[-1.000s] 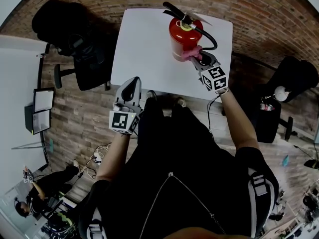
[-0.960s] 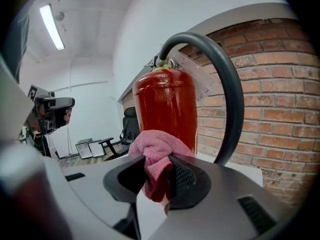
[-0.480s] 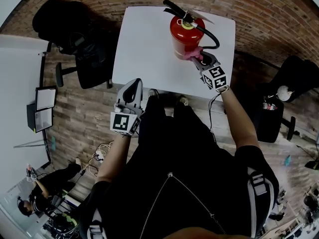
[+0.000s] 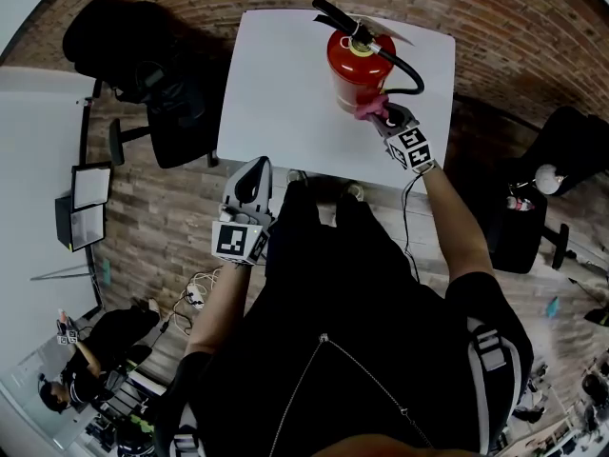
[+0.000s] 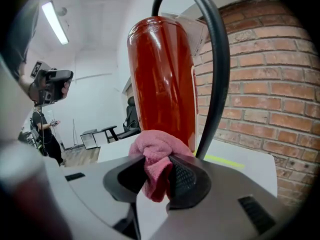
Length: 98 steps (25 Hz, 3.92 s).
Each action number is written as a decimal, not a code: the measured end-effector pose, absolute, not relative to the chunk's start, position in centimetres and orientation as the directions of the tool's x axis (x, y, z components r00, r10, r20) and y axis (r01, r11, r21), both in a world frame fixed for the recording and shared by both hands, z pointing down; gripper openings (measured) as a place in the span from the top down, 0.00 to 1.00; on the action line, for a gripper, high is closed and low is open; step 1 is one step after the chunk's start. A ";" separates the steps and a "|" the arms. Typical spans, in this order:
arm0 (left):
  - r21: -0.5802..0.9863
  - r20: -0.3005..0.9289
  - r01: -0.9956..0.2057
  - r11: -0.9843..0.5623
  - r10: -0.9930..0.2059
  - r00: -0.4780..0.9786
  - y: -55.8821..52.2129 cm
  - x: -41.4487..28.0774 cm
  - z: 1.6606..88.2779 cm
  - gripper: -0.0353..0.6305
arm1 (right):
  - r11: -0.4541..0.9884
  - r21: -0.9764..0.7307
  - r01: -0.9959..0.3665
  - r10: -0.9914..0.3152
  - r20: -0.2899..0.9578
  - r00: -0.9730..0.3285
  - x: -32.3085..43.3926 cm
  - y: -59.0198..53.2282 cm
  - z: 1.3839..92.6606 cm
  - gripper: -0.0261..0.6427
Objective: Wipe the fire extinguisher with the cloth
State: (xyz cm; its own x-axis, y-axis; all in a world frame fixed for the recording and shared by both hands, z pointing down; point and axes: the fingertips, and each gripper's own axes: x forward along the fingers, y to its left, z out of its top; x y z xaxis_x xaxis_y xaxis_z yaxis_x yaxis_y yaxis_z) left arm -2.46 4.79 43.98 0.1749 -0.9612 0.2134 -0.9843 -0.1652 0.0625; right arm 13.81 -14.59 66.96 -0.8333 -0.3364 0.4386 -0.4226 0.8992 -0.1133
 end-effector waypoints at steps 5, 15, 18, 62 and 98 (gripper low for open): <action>0.067 0.225 -0.985 -0.158 -0.960 0.169 4.9 -2.5 44.7 0.92 | 0.906 -0.106 -0.411 -0.333 0.421 -0.844 13.9 -14.7 68.0 0.79; 0.070 0.242 -0.984 -0.162 -0.954 0.174 4.8 -2.0 45.5 0.92 | 0.905 -0.100 -0.414 -0.318 0.487 -0.813 13.7 -14.8 73.1 0.79; 0.068 0.252 -0.986 -0.154 -0.953 0.167 4.9 -2.2 45.7 0.92 | 0.902 -0.104 -0.419 -0.315 0.506 -0.803 13.8 -14.9 74.3 0.79; 0.108 0.166 -0.903 -0.415 -0.888 0.428 0.1 -5.1 42.6 0.92 | 0.600 -0.036 -0.799 -0.714 0.426 -0.556 14.8 -10.2 55.9 0.79; 0.119 0.188 -0.898 -0.423 -0.879 0.439 -0.1 -10.4 42.3 0.92 | 0.515 -0.035 -0.856 -0.804 0.326 -0.497 10.1 -12.0 49.6 0.79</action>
